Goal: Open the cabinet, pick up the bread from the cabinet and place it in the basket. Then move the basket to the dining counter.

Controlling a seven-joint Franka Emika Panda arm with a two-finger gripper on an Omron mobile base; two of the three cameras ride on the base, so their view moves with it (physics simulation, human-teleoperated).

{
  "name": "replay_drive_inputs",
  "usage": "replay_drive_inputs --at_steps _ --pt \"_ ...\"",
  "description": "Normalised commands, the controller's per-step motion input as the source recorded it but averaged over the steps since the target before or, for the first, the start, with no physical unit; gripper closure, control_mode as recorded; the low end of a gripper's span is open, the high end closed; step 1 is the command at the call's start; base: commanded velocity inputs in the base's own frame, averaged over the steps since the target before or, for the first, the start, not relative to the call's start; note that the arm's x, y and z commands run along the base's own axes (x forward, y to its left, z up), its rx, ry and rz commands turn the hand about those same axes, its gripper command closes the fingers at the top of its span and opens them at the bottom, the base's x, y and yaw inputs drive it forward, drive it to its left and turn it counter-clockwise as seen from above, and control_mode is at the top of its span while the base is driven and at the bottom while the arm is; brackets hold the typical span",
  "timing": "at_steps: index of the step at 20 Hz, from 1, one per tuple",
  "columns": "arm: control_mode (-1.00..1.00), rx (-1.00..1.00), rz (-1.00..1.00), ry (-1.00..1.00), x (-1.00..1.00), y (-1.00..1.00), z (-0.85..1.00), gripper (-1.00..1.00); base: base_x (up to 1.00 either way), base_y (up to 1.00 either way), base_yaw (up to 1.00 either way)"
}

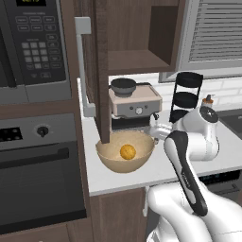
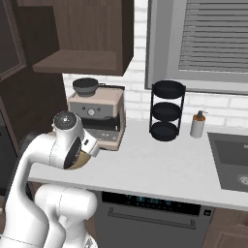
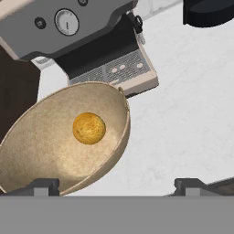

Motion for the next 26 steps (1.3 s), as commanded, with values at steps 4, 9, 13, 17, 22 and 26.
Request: replay_drive_inputs --at_steps 4,9,13,17,22,26 --pt "-1.0 0.0 0.0 0.1 0.01 0.0 -0.05 -1.0 0.0 0.0 0.0" --pt "-1.0 0.0 0.0 0.05 0.16 0.11 -0.3 -1.0 0.0 0.0 0.0" --pt "-1.0 0.0 0.0 0.0 0.09 0.0 -0.26 -1.0 0.0 0.0 0.0" --pt "-1.0 0.0 0.0 0.0 0.15 0.0 -0.27 -1.0 0.0 0.0 0.0" --pt "-1.0 0.0 0.0 0.0 0.21 0.09 -0.3 -1.0 0.0 0.0 0.0" --pt "-1.0 0.0 0.0 0.0 0.27 0.14 -0.29 -1.0 0.0 0.0 0.0"
